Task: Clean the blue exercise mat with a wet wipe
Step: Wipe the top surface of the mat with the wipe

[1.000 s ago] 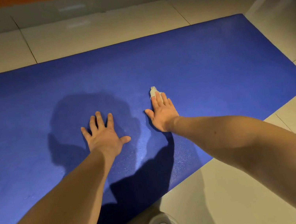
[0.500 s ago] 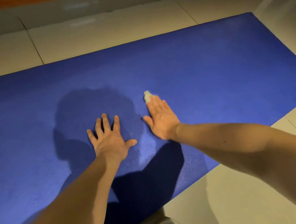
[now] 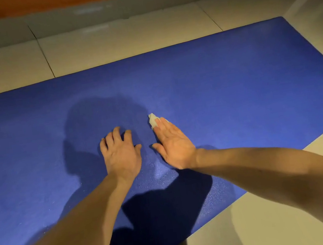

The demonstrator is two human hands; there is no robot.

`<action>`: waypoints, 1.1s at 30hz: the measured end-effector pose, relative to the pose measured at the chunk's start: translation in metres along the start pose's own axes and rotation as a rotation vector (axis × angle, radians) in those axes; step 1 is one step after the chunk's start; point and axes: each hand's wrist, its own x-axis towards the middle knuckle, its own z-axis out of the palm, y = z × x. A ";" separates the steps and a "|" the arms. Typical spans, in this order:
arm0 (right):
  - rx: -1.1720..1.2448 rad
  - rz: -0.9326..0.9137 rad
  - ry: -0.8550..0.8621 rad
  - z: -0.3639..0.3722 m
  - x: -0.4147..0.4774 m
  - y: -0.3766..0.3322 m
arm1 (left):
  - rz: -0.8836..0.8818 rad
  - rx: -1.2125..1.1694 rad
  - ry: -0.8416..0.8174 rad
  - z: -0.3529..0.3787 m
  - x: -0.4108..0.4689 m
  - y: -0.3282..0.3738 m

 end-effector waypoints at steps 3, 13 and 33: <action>-0.052 0.125 -0.024 -0.019 0.027 0.034 | -0.037 -0.011 -0.042 -0.005 0.018 -0.007; 0.038 0.156 0.049 -0.005 0.043 -0.014 | -0.219 0.008 -0.279 -0.021 0.068 -0.030; 0.028 0.100 -0.005 -0.009 0.069 -0.019 | -0.255 0.021 -0.310 -0.026 0.078 -0.025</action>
